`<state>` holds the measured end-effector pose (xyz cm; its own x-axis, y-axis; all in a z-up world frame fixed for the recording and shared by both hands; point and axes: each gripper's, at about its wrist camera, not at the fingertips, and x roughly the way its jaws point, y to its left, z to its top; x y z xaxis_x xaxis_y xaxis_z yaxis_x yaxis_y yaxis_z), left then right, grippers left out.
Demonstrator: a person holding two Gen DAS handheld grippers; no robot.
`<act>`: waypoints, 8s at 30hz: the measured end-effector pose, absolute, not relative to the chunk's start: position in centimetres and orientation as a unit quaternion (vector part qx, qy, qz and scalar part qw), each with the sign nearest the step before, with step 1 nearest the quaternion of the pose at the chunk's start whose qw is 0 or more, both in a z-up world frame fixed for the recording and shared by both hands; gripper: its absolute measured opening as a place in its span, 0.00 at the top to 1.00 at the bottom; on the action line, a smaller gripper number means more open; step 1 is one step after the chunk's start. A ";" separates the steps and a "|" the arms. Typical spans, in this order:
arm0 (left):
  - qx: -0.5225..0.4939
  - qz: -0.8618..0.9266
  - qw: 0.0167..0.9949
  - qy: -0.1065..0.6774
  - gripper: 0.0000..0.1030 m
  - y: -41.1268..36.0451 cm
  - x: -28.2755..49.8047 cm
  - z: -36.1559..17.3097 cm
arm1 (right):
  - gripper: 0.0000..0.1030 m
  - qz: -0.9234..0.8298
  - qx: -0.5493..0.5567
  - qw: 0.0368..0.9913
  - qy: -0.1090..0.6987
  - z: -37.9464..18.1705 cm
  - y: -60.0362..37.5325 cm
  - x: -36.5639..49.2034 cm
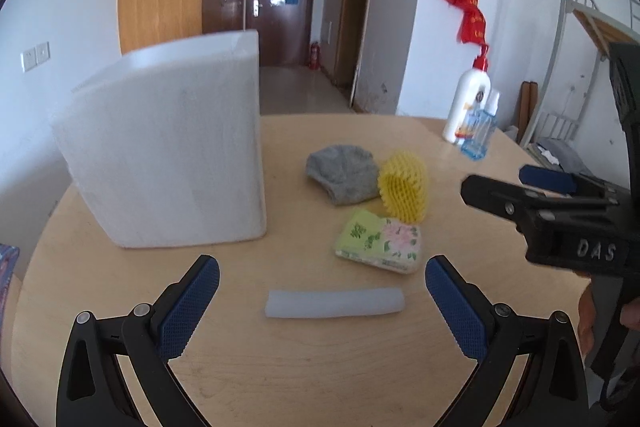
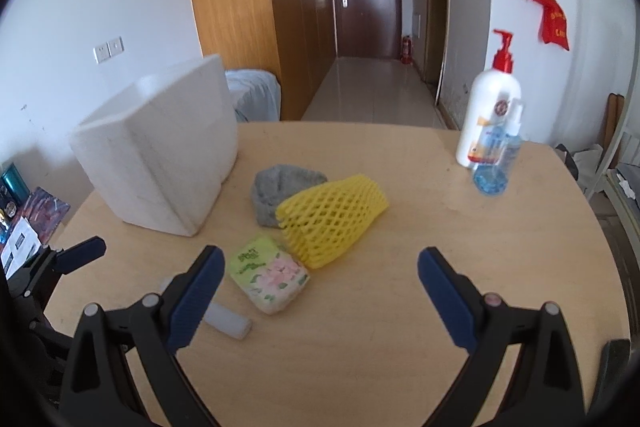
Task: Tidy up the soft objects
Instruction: 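Move the left tool toward the white foam strip while the right tool approaches the yellow net, then grasp the white foam strip with the left tool while the right tool grasps the yellow net, then lift the yellow net with the right tool while the left tool carries the foam strip toward the box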
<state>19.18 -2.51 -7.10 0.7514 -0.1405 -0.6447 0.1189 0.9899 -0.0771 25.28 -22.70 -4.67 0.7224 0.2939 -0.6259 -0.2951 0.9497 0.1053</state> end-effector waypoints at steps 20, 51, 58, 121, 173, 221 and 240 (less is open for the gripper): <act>-0.007 -0.049 0.908 0.416 0.00 -2.7 23.6 -11.6 | 0.04 0.152 -0.007 0.907 0.394 -8.9 -22.0 32.1; -0.002 -0.114 0.895 0.431 0.78 -3.4 22.9 -12.6 | 0.12 0.143 -0.013 0.909 0.391 -10.7 -21.5 33.3; -0.008 -0.124 0.894 0.430 0.89 -3.3 22.6 -12.5 | 0.12 0.146 -0.006 0.909 0.390 -10.8 -21.9 33.3; -0.025 -0.122 0.930 0.345 0.94 -1.5 17.7 -5.8 | 0.94 0.177 0.036 0.931 0.316 -6.6 -23.1 30.3; -0.013 -0.030 0.979 0.204 0.94 -1.0 3.1 3.3 | 0.94 0.245 0.038 0.951 0.185 1.8 -23.9 11.9; -0.012 0.021 0.982 0.186 0.94 1.6 0.8 4.0 | 0.94 0.272 0.034 0.946 0.176 1.9 -22.2 9.8; -0.028 0.074 0.980 0.184 0.94 5.8 1.0 4.0 | 0.94 0.341 0.016 0.922 0.184 2.1 -16.7 11.4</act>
